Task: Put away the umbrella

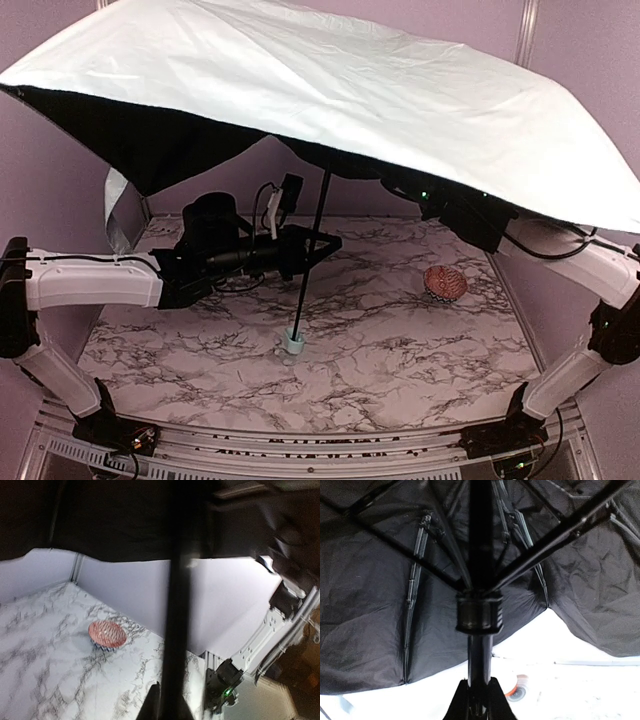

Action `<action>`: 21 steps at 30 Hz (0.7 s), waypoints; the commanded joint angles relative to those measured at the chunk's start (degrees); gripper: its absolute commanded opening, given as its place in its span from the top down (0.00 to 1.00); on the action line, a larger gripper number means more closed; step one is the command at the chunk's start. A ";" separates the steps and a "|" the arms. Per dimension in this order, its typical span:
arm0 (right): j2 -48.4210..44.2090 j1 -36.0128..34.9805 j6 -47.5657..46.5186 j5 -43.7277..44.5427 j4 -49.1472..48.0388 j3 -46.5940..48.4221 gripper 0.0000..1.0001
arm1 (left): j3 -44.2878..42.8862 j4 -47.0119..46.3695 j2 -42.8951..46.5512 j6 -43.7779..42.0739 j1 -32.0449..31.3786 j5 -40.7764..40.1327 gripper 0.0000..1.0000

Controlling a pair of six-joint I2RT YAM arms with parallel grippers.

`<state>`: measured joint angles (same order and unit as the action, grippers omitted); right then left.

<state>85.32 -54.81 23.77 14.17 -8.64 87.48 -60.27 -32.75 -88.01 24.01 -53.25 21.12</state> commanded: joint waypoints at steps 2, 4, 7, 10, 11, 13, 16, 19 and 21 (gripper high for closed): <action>-2.60 0.54 -0.48 0.45 -5.57 0.71 1.00 | 0.92 -2.77 1.55 2.32 -0.14 -0.11 1.00; -2.90 0.78 -0.47 0.71 -7.30 -0.46 0.98 | 0.58 -3.71 1.42 2.51 -0.39 -0.36 1.00; -2.90 1.17 -0.77 1.25 -9.66 -1.27 0.91 | -0.16 -4.32 1.26 1.55 -1.12 -1.40 1.00; -2.34 1.33 -1.87 3.19 -11.63 -1.35 0.81 | -0.50 -4.32 1.35 -0.12 -2.13 -2.72 1.00; -2.12 1.43 -2.22 3.78 -12.26 -1.29 0.78 | -0.54 -4.33 1.35 -0.36 -2.42 -3.16 1.00; -1.52 1.54 -2.88 5.15 -13.36 -0.98 0.73 | -0.63 -4.29 1.37 -0.29 -2.76 -3.74 1.00; -0.55 1.52 -4.19 6.26 -15.40 -0.02 0.66 | -0.96 -4.27 1.14 0.06 -3.11 -4.38 1.00; 0.67 1.57 -5.26 7.43 -16.47 1.20 0.64 | -1.45 -4.33 0.79 0.02 -3.49 -4.43 1.00; 1.44 1.58 -5.51 8.40 -16.49 1.70 0.63 | -1.75 -4.32 0.58 -0.27 -3.81 -4.50 1.00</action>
<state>85.58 -53.52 20.47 19.33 -19.55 85.32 -60.12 -34.46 -87.85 24.49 -56.14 17.28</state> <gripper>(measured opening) 0.363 0.047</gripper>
